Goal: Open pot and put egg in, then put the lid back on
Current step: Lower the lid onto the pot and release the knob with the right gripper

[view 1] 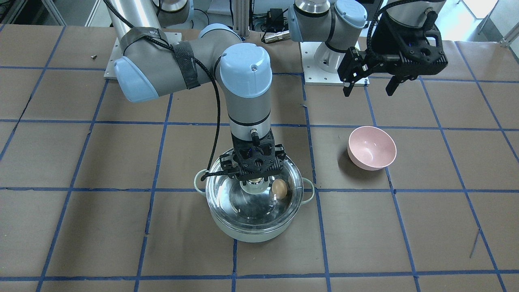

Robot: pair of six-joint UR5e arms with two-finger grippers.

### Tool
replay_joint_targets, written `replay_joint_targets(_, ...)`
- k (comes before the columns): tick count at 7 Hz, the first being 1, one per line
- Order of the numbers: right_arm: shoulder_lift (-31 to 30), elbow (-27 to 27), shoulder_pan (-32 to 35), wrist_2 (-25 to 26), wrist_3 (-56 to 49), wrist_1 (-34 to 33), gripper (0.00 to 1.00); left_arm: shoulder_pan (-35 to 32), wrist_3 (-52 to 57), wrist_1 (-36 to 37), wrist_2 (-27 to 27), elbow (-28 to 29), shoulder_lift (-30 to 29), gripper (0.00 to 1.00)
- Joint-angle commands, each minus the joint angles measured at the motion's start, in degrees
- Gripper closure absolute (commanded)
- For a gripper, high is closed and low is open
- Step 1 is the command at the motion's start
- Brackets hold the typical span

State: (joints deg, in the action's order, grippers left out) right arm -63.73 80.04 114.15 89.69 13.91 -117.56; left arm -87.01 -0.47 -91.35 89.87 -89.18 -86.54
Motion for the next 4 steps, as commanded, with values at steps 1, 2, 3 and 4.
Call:
replay_joint_targets(1,0.1,-0.6,0.0,0.3,0.2,3.7,0.9,-0.1,0.7,-0.9,0.7,-0.6,-0.4,0.0)
replay_joint_targets(2,0.1,-0.8,0.0,0.2,-0.1,4.6,0.89,-0.4,0.0,-0.8,0.6,-0.6,-1.1,0.0)
replay_joint_targets(3,0.4,-1.6,0.0,0.0,-0.8,6.0,0.89,-0.8,0.3,0.1,-0.4,0.0,-1.2,0.0)
replay_joint_targets(4,1.1,-2.9,0.0,-0.5,-0.7,6.0,0.89,-1.1,0.7,0.2,-0.4,0.3,-0.8,0.0)
